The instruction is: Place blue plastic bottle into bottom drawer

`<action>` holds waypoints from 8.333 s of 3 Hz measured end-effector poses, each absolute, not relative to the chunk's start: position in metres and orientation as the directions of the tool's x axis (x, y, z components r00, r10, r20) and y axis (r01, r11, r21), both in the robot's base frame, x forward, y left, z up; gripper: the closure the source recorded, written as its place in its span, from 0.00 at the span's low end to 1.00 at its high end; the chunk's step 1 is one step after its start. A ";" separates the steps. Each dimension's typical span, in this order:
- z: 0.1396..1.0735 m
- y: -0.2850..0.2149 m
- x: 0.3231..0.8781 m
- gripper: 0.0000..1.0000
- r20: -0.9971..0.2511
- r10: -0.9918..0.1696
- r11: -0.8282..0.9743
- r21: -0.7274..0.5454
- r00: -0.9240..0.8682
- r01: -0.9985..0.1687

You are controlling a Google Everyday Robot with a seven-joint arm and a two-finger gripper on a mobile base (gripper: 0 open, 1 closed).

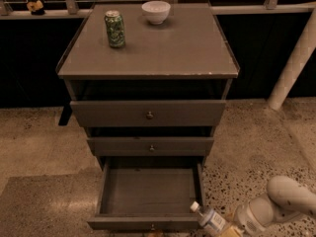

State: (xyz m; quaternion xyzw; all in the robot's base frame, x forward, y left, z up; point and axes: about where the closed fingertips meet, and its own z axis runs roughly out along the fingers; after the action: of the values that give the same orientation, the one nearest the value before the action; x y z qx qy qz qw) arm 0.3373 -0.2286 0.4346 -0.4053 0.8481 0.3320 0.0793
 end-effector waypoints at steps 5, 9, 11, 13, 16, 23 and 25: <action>0.322 -0.173 0.332 1.00 -0.548 -0.614 0.385 0.419 -0.568 -0.822; 0.346 -0.141 0.438 1.00 -0.671 -0.638 0.410 0.120 -0.378 -0.904; 0.370 -0.132 0.510 1.00 -0.682 -0.692 0.373 -0.059 -0.235 -0.926; 0.300 -0.140 0.531 1.00 -0.687 -0.658 0.473 -0.057 -0.310 -0.879; 0.218 -0.152 0.577 1.00 -0.641 -0.643 0.558 -0.017 -0.419 -0.830; 0.165 -0.162 0.613 0.35 -0.456 -0.769 0.507 -0.006 -0.448 -0.862; 0.165 -0.162 0.613 0.00 -0.456 -0.769 0.506 -0.006 -0.448 -0.862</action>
Offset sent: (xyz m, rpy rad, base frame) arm -0.0413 -0.0141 -0.0745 0.0193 0.0616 -0.0617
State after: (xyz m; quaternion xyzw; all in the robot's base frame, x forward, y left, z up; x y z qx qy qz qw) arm 0.6127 -0.1615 0.1652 -0.4835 0.8434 0.1139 0.2049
